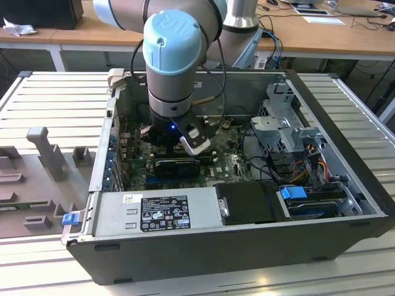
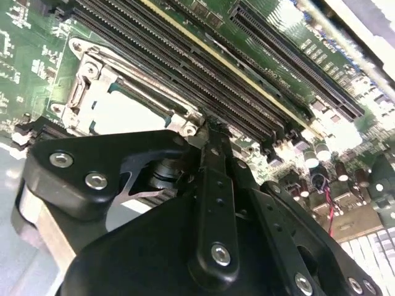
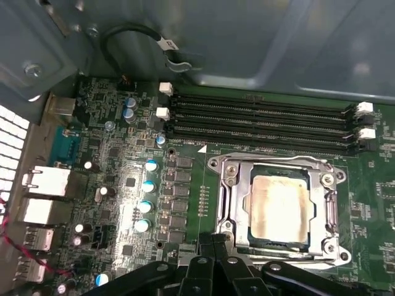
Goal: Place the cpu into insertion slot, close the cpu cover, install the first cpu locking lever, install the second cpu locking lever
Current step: 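Install the second cpu locking lever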
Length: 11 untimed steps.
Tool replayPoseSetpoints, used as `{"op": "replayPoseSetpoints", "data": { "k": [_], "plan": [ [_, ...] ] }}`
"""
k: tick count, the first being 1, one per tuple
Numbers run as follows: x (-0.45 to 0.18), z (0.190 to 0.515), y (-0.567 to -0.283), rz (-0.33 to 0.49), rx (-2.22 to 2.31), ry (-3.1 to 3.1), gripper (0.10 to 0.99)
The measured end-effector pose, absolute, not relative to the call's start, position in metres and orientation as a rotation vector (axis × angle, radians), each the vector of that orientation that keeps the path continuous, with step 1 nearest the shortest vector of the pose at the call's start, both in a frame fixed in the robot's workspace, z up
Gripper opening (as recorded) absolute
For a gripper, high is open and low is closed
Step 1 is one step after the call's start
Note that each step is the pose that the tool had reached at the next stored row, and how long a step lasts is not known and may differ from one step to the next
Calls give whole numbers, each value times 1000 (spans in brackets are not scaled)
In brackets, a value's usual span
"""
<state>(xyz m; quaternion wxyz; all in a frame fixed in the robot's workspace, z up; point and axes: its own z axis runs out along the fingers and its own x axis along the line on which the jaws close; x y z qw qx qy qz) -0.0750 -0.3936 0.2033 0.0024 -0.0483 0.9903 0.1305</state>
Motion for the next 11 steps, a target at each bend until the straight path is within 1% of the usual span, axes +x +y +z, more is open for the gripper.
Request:
{"op": "replayPoseSetpoints", "data": {
  "k": [5,8,11],
  "plan": [
    [-75,242,-394,410,-151,3108,106],
    [-75,251,-394,410,-151,3110,106],
    [-75,252,-394,410,-151,3110,106]
  ]
}}
